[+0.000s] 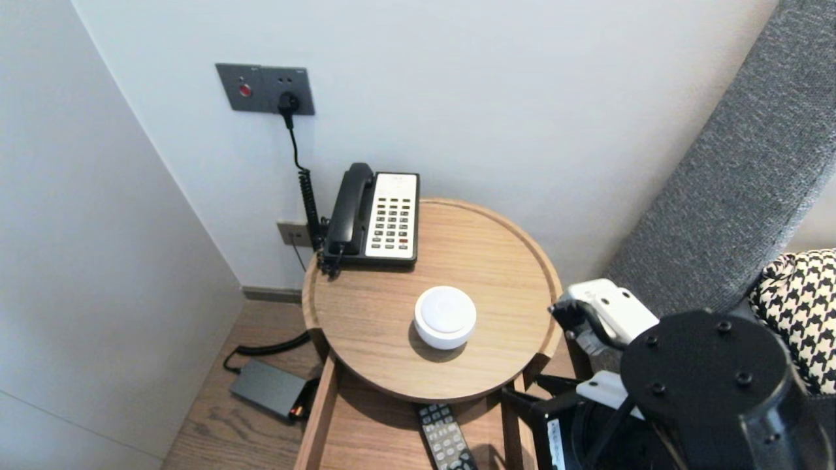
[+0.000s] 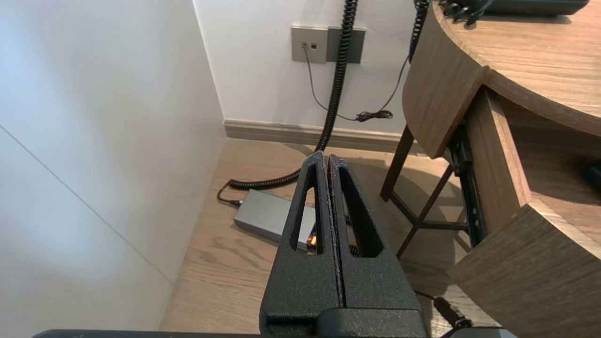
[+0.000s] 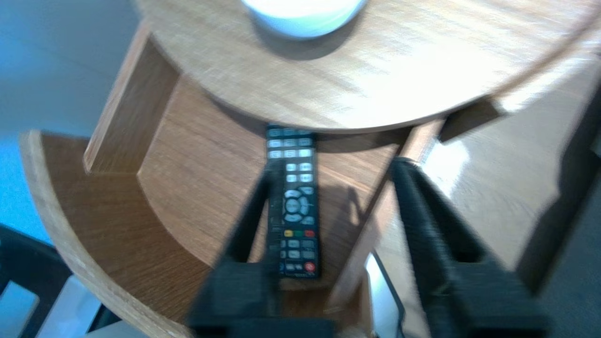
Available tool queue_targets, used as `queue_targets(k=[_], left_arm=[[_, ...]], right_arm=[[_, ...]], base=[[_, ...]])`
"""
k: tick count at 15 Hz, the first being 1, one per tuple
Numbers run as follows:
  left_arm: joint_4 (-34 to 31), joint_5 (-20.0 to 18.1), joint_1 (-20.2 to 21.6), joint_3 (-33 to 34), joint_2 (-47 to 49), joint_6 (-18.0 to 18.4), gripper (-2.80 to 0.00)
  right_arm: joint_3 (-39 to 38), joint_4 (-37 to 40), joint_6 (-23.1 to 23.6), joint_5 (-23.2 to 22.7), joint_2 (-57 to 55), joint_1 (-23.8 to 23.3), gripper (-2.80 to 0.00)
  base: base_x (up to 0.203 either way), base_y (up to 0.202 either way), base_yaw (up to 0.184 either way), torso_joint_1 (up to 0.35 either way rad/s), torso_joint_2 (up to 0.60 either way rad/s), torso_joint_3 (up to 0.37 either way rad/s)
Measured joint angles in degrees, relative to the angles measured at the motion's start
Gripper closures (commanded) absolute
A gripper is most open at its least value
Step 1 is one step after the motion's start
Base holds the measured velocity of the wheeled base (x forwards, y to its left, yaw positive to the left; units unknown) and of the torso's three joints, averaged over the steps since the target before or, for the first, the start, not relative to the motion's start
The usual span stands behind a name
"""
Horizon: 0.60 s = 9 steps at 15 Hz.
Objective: Put the remote controls on the table in the drawer one by one
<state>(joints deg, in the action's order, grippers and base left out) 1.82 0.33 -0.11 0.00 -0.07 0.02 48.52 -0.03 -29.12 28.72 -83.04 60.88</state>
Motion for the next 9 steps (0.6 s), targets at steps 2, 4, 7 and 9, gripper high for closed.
queue_targets(k=[2, 4, 7, 9], left_arm=[[0.0, 0.0, 0.0, 0.0, 0.0, 0.0, 0.00], [0.0, 0.0, 0.0, 0.0, 0.0, 0.0, 0.00], [0.0, 0.0, 0.0, 0.0, 0.0, 0.0, 0.00], [0.0, 0.0, 0.0, 0.0, 0.0, 0.0, 0.00]], right_arm=[[4.7, 3.5, 0.2, -0.3, -0.1, -2.2, 0.00], [9.8, 6.2, 0.2, -1.1, -1.7, -3.9, 0.00], [16.2, 7.4, 0.2, -1.6, -5.7, -5.2, 0.00], [20.0, 7.7, 0.1, -1.6, -8.9, -5.5, -2.80]], base=[[0.000, 0.000, 0.000, 0.000, 0.00, 0.000], [0.000, 0.000, 0.000, 0.000, 0.00, 0.000], [0.000, 0.000, 0.000, 0.000, 0.00, 0.000], [0.000, 0.000, 0.000, 0.000, 0.00, 0.000]])
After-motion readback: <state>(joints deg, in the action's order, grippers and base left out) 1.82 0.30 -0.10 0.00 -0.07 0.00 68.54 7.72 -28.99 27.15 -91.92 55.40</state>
